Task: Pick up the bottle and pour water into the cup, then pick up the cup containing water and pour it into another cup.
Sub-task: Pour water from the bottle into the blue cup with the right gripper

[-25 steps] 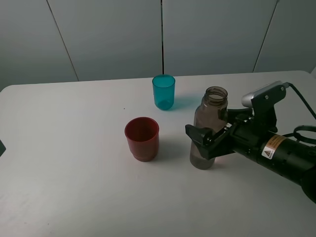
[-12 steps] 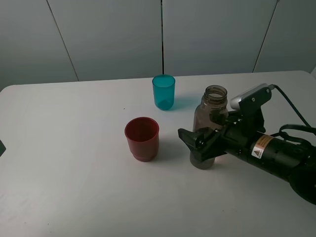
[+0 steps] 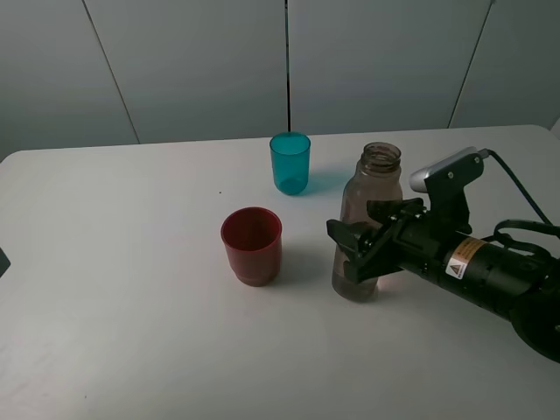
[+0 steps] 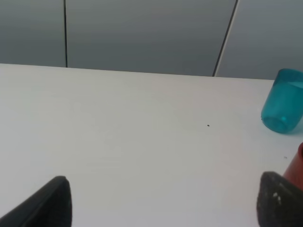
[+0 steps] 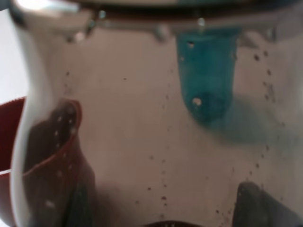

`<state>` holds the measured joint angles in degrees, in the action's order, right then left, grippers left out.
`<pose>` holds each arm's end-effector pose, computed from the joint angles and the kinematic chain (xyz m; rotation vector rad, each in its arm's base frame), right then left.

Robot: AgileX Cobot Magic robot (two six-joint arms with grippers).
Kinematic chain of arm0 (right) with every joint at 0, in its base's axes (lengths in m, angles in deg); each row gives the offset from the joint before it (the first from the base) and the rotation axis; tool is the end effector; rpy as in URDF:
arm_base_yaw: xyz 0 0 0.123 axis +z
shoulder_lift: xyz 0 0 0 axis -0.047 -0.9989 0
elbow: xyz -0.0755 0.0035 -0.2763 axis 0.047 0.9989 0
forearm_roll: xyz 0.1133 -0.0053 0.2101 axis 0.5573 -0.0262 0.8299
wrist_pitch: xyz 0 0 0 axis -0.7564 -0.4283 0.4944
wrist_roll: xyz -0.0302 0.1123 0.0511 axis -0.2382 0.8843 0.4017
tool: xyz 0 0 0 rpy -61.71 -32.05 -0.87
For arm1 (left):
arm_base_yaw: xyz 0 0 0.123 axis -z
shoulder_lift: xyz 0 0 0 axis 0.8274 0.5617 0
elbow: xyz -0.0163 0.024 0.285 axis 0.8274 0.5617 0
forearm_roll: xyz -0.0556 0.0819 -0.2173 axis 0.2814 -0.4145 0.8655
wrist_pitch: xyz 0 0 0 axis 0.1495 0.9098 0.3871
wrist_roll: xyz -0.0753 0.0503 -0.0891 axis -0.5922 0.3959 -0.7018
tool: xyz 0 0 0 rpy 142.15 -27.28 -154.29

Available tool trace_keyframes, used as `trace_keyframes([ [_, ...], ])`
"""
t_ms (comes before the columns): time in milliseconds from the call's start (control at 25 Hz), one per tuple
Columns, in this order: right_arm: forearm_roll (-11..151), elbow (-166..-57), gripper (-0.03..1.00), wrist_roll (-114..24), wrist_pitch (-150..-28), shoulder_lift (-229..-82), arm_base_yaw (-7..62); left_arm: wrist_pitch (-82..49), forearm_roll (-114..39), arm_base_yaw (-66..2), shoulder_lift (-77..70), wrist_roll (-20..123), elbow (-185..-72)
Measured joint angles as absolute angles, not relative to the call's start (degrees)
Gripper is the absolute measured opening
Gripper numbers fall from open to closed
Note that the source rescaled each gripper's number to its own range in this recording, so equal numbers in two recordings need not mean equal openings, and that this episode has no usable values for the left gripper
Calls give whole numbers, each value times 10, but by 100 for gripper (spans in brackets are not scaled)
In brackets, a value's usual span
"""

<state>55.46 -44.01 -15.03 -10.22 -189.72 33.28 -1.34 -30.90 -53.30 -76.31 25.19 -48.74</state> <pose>0.2202 0.1468 0.1014 -0.5173 1.8861 0.5161 0.0734 -0.0172 0.1777 -0.0477 1.8016 -0.2617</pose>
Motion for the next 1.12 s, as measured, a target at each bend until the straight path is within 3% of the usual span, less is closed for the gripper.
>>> trace_keyframes([
  [600,606,-468,0,-158,-139,-1867,334,-13,-309,-533,-763,252,-487],
  [1120,629,-705,0,-341,-632,-1773,305,-13,-309,-533,-763,249,-487],
])
